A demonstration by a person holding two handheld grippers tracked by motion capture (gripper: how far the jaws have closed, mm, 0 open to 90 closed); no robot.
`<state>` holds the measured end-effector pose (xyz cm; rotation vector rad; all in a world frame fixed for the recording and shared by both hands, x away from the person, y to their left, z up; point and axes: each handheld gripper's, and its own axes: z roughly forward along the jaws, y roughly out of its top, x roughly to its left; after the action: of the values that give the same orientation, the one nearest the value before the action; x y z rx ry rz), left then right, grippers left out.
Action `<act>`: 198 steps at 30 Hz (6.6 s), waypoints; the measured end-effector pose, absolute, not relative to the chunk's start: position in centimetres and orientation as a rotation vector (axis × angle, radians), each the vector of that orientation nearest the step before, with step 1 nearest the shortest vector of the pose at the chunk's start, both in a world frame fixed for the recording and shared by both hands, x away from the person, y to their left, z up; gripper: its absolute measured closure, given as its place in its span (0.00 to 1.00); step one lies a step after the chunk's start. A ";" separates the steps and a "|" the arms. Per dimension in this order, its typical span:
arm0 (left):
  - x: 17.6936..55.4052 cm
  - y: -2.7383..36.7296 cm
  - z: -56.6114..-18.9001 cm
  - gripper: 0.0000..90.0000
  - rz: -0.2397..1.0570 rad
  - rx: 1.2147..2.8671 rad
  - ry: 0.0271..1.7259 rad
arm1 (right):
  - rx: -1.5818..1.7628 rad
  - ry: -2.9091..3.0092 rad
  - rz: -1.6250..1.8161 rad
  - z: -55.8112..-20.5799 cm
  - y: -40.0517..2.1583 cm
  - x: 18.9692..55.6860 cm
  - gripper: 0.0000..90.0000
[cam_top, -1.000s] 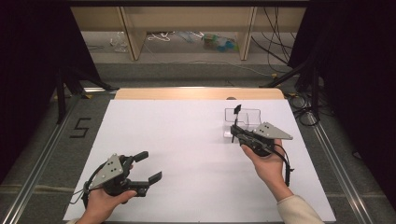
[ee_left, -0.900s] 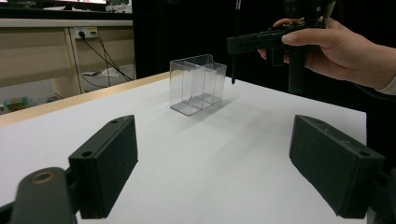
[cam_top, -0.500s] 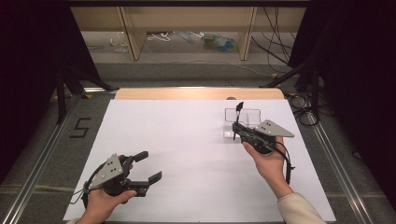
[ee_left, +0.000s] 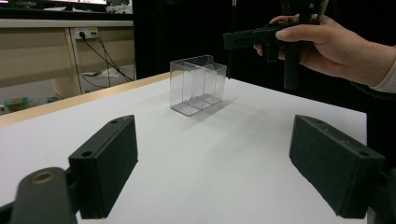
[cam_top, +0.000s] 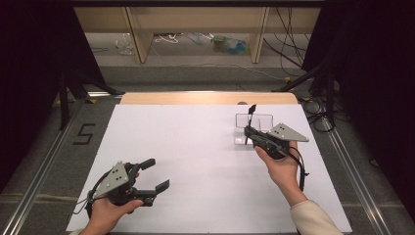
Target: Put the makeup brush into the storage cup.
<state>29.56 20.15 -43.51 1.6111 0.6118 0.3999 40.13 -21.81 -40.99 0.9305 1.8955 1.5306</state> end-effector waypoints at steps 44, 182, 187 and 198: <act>29.5 20.1 -43.5 0.17 0.396 1.603 0.621 | 0.996 1.881 1.521 -40.2 -22.0 41.5 0.95; 29.6 20.3 -43.5 0.17 0.405 1.603 0.615 | 1.011 1.830 1.513 -39.0 -20.7 44.6 0.95; 29.6 20.3 -43.5 0.17 0.405 1.603 0.616 | 1.009 1.825 1.524 -39.0 -20.7 44.7 0.95; 29.6 20.3 -43.5 0.17 0.405 1.602 0.616 | 1.018 1.821 1.513 -39.0 -20.9 44.9 0.95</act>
<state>29.61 20.30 -43.49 1.6023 0.6159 0.4048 44.90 -20.86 -38.99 1.0183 1.8212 1.5131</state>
